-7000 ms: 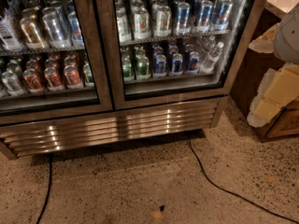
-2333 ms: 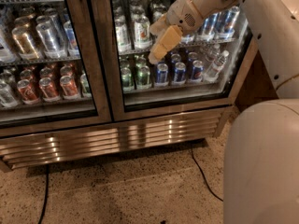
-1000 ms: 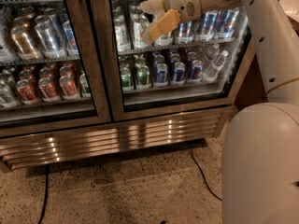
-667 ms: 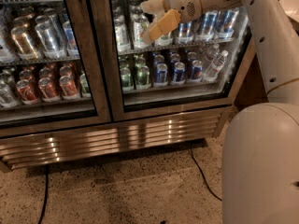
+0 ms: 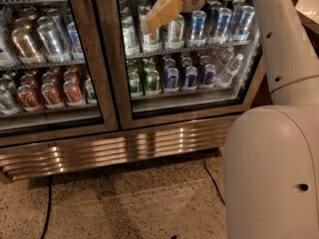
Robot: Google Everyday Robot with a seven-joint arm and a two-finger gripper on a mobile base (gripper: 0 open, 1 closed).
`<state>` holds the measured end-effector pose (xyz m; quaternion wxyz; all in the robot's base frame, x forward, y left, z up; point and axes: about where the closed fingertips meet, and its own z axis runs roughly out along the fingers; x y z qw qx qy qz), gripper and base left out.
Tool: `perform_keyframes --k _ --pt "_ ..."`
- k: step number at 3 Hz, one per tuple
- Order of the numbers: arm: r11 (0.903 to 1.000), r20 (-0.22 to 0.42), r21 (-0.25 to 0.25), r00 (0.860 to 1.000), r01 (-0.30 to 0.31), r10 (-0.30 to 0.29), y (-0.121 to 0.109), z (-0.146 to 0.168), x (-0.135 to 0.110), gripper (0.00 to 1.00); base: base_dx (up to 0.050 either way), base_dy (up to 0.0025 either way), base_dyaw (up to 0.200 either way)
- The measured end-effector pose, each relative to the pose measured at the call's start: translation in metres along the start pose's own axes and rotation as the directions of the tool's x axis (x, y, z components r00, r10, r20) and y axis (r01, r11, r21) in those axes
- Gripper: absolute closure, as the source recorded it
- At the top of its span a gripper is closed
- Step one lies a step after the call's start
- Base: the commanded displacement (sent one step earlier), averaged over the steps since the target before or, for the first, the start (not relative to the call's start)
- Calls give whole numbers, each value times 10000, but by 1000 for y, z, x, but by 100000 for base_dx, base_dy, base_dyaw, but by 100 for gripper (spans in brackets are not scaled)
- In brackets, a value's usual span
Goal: Open right fridge door
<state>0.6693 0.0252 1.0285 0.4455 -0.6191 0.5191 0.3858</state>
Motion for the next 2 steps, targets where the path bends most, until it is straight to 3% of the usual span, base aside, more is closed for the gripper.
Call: perform_keyframes --k 1,2 --pt "9995 32 -310 10000 10 -9 -4 19 0 0 0 0 0" --pt "9837 310 -1487 9948 1010 -974 10 74 -38 0 0 0 0"
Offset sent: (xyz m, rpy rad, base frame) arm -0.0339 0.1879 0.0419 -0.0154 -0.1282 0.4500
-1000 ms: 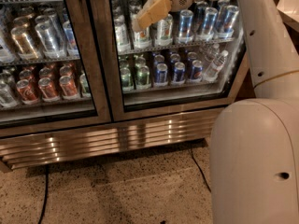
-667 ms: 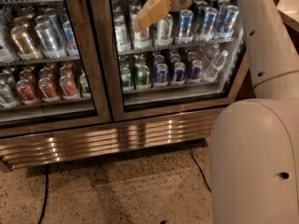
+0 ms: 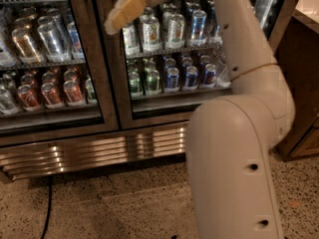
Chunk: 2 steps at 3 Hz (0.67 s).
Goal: Open right fridge door
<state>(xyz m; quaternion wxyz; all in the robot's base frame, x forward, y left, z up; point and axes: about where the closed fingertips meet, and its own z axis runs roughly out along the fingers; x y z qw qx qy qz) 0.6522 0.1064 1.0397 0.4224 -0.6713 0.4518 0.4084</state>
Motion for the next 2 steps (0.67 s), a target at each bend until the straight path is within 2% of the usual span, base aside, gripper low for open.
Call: perform_keyframes --k 1,2 --pt "9993 151 -331 9998 147 -142 -5 29 -11 0 0 0 0" --pt "9994 150 -329 9998 145 -140 -5 29 -11 0 0 0 0"
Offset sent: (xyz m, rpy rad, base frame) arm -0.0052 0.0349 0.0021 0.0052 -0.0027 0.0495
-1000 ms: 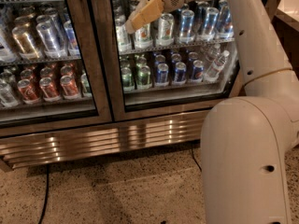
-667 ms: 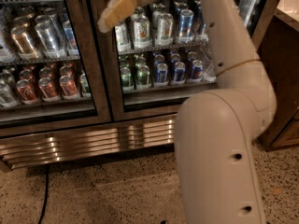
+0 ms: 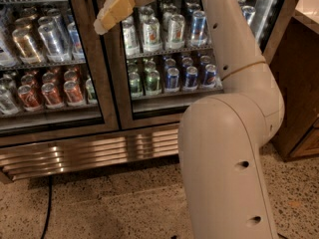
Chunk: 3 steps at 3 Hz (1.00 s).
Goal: Open right fridge door
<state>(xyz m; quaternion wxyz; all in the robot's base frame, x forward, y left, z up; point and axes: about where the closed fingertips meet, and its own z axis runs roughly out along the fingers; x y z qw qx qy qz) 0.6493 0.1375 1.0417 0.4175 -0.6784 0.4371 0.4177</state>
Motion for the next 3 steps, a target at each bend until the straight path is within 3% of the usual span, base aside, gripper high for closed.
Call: perform_keyframes --k 1,2,3 --pt "9890 -328 1077 9939 -1010 1051 -6 -33 31 0 0 0 0" --pt "9930 -217 802 9959 -861 881 -5 -18 27 0 4946 10 -203" --pt "9930 -217 803 9959 -861 881 -5 -17 27 0 0 0 0"
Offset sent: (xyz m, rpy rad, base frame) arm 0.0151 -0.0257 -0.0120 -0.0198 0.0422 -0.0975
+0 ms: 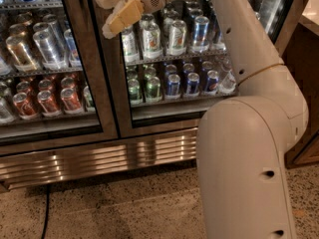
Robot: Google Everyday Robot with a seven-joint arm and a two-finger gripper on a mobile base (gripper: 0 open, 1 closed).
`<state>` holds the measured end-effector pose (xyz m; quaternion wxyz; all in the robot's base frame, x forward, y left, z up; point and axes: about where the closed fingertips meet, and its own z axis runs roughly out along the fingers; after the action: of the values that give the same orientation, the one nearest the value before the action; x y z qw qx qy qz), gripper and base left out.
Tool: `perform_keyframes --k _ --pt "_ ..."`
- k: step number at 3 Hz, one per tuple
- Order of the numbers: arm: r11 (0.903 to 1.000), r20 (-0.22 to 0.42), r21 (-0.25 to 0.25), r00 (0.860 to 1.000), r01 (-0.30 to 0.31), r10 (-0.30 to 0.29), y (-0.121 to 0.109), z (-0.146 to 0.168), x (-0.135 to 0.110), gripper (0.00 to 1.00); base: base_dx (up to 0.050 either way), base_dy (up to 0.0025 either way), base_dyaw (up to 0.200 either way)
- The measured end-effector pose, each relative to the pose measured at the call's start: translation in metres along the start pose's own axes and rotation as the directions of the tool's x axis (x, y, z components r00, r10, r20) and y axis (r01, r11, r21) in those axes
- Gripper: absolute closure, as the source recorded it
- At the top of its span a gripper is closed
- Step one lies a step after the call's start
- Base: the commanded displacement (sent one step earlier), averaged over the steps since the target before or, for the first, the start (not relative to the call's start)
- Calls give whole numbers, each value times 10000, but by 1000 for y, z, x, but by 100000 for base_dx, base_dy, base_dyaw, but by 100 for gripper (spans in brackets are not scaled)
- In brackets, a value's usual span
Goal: Open right fridge door
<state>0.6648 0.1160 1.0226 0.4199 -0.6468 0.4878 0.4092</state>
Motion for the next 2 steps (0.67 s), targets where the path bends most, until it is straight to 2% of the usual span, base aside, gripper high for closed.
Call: perform_keyframes --k 1,2 --pt "10000 0 0 10000 0 0 4 5 -2 0 0 0 0" --pt "9997 -61 225 9999 -121 123 12 6 -9 0 0 0 0"
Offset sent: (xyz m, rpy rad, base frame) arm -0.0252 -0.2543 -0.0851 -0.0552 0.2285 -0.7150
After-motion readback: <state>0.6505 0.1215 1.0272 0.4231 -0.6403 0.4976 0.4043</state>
